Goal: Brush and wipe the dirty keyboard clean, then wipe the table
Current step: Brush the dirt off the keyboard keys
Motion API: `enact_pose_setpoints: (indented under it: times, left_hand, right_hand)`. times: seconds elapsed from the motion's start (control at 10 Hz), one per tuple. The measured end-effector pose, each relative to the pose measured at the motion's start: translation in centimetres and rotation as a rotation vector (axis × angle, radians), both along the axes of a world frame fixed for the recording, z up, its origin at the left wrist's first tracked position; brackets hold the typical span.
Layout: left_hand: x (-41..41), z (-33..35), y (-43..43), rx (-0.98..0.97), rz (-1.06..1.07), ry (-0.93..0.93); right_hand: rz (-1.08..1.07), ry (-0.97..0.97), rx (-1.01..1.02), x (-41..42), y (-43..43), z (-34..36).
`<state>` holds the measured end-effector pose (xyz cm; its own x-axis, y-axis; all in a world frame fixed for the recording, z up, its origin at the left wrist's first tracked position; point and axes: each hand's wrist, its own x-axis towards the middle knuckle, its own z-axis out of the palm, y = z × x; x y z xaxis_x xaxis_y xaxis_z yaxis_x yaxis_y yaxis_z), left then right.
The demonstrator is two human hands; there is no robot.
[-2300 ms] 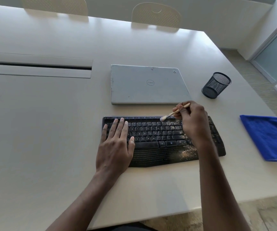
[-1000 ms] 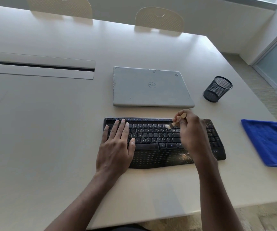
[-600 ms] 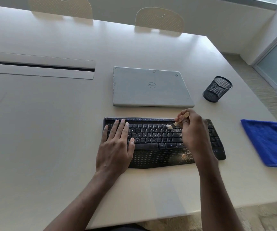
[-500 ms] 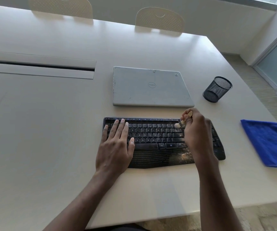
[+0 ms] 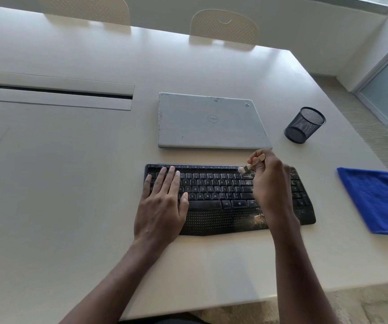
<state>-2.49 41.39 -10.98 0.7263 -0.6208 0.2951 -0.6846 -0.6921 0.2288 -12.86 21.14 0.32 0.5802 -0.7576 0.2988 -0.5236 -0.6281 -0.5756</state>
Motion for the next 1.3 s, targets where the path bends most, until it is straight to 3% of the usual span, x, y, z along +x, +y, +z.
enact_pose_setpoints:
  times: [0.9, 1.1, 1.3]
  left_hand:
    - [0.1, -0.1, 0.0, 0.001, 0.000, 0.005]
    - [0.1, 0.0, 0.0, 0.001, 0.000, 0.007]
    - [0.0, -0.1, 0.0, -0.003, 0.000, 0.005]
  right_hand:
    - [0.018, 0.082, 0.090, 0.2, -0.1, 1.4]
    - [0.042, 0.181, 0.099, -0.2, -0.1, 1.2]
    - [0.038, 0.121, 0.086, -0.2, 0.3, 1.4]
